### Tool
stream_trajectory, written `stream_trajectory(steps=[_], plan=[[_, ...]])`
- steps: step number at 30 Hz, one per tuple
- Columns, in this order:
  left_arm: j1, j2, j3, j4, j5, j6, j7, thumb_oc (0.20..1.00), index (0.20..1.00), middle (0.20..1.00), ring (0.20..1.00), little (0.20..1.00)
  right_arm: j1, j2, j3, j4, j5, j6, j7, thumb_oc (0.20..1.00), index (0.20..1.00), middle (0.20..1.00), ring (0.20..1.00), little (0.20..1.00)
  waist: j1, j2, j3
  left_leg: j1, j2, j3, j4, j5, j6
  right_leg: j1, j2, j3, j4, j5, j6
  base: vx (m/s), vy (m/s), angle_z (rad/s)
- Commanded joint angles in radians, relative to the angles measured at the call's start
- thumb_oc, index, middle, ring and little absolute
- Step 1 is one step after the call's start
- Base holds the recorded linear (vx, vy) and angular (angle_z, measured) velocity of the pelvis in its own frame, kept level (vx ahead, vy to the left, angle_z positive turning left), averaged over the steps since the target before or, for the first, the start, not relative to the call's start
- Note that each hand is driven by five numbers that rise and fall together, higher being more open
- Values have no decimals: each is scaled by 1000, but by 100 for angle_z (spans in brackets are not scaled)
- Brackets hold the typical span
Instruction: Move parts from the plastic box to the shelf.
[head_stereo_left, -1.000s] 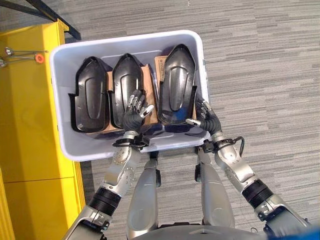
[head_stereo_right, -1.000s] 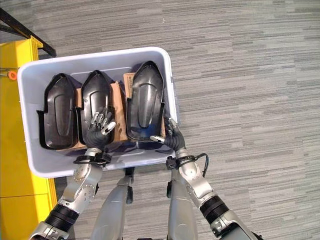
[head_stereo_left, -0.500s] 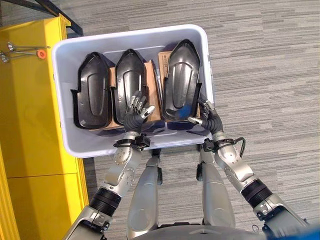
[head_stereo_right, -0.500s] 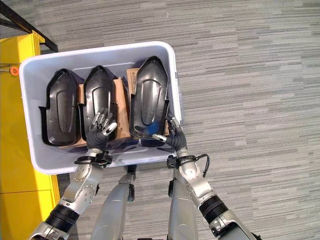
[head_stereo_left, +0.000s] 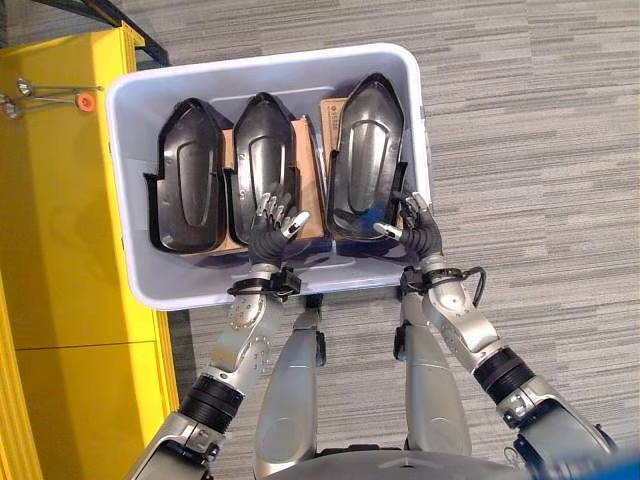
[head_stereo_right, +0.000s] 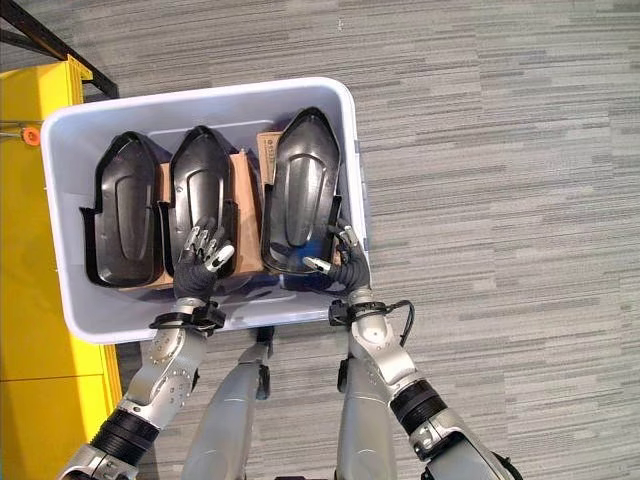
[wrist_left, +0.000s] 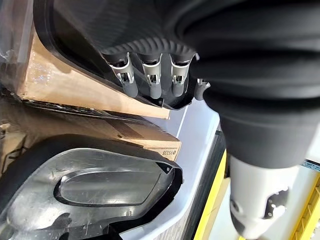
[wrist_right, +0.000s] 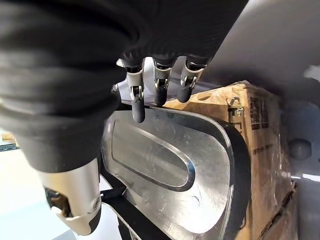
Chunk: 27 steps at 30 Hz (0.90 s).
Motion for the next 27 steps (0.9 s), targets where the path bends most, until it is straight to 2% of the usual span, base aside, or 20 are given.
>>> stream_trajectory(steps=[1,14,27], plan=[[-16,21,-2,-66,21,-56,11,1000,1000,1000,1000,1000,-2,22,2,-46,37,-64,-11,1000,1000,1000,1000,1000,6,28,-9,-41,-35,-29,-20,57,30,103,-36,2,102,-91,58,0,0,0],[-21,20,-11,-69,22,-58,13,1000,1000,1000,1000,1000,-14,14,-4,-57,3,-68,-33,1000,1000,1000,1000,1000,5,27,-9,-52,-37,-30,-15,55,34,95,-35,2,105,-94,58,0,0,0],[-36,16,-18,-70,11,-75,15,1000,1000,1000,1000,1000,-204,12,24,118,-196,-16,-108,1000,1000,1000,1000,1000,46,54,-13,-57,-47,-51,-13,58,37,100,-39,-13,111,-101,57,1,-2,3]])
